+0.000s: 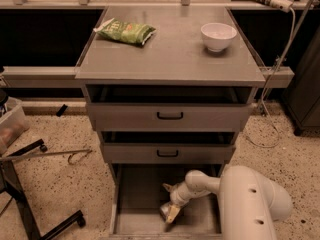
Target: Pick blue plastic bottle from bottom drawer and place on counter
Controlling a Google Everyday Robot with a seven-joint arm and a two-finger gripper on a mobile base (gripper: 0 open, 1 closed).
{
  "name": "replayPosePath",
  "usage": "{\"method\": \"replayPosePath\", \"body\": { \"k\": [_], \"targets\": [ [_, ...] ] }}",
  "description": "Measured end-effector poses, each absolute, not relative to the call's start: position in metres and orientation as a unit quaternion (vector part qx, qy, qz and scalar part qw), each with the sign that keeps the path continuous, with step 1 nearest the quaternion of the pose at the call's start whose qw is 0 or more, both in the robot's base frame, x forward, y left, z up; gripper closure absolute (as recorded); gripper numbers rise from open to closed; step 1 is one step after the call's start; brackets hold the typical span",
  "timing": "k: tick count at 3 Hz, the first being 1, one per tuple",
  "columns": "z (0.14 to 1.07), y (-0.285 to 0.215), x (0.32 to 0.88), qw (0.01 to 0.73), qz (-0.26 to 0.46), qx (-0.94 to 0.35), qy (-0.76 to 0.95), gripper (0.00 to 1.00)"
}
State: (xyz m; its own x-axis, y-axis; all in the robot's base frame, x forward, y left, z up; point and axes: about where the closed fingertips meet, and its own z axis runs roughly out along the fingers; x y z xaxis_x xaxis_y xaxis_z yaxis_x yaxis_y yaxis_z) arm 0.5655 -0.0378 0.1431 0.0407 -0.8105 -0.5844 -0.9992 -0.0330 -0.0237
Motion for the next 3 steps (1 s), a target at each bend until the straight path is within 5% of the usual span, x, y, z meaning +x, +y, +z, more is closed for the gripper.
{"method": "replayPosePath", "body": {
  "k": [3],
  "targets": [
    [0.129,-0.079,0.56,0.209,0.234,-0.661,0.682,0.0]
  ]
}}
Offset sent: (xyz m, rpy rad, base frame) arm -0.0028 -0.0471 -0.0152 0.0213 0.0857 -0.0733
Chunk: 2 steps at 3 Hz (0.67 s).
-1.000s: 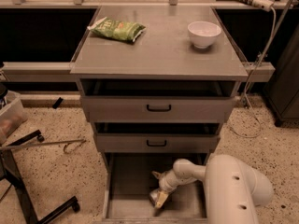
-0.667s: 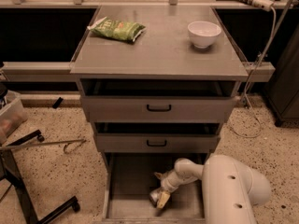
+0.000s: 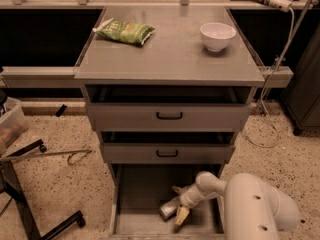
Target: Pick blue plastic bottle from bottom drawer and place on counter
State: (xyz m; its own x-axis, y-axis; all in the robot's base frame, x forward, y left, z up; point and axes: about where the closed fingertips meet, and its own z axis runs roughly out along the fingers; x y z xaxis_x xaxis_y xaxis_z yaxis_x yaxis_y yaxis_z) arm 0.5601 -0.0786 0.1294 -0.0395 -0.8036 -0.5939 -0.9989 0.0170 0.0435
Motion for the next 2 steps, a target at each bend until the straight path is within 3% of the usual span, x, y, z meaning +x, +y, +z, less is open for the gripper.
{"method": "replayPosePath", "body": {
  "k": [2],
  "targets": [
    [0.1293,-0.0789,0.56,0.209,0.234,-0.661,0.682,0.42]
  ]
}}
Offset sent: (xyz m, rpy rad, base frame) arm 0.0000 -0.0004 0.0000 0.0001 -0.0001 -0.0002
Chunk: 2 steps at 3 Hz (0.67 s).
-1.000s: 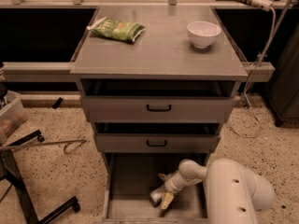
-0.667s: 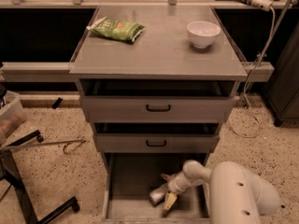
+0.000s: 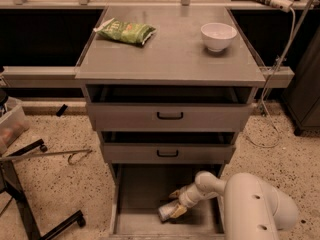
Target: Pick blue plastic bottle from bottom drawer and place on counter
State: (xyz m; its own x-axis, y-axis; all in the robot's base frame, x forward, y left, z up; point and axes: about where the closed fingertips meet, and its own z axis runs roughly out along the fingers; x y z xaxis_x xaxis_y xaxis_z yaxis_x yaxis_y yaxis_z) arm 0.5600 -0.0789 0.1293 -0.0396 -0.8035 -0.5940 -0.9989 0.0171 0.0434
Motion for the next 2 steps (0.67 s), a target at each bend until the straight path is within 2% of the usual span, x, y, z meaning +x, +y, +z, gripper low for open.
{"method": "replayPosePath", "body": {
  "k": [2],
  "targets": [
    [0.158,-0.088,0.549,0.217,0.262,-0.646,0.684,0.88]
  ]
}}
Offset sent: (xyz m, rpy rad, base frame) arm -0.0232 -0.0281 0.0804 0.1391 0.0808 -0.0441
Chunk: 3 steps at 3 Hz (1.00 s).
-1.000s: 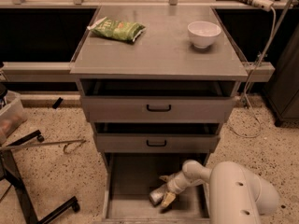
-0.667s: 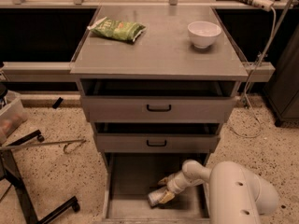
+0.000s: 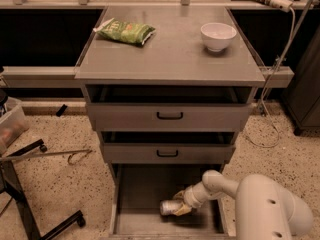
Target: Pick blue plastic bottle from bottom drawer and place on counter
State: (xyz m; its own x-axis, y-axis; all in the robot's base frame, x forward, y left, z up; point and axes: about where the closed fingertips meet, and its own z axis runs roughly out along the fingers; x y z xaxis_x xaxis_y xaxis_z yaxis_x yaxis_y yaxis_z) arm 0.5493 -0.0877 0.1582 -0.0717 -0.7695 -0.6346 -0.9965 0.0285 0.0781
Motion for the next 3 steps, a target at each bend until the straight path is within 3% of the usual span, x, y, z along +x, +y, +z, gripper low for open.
{"method": "replayPosePath", "body": {
  "k": [1,2,3],
  "targets": [
    [0.24,-0.104,0.543,0.273,0.273,-0.633,0.671,1.0],
    [0.358,-0.123,0.522,0.342,0.284,-0.629,0.637,1.0],
    [0.485,-0.19,0.499,0.399,0.256,-0.616,0.629,1.0]
  ]
}}
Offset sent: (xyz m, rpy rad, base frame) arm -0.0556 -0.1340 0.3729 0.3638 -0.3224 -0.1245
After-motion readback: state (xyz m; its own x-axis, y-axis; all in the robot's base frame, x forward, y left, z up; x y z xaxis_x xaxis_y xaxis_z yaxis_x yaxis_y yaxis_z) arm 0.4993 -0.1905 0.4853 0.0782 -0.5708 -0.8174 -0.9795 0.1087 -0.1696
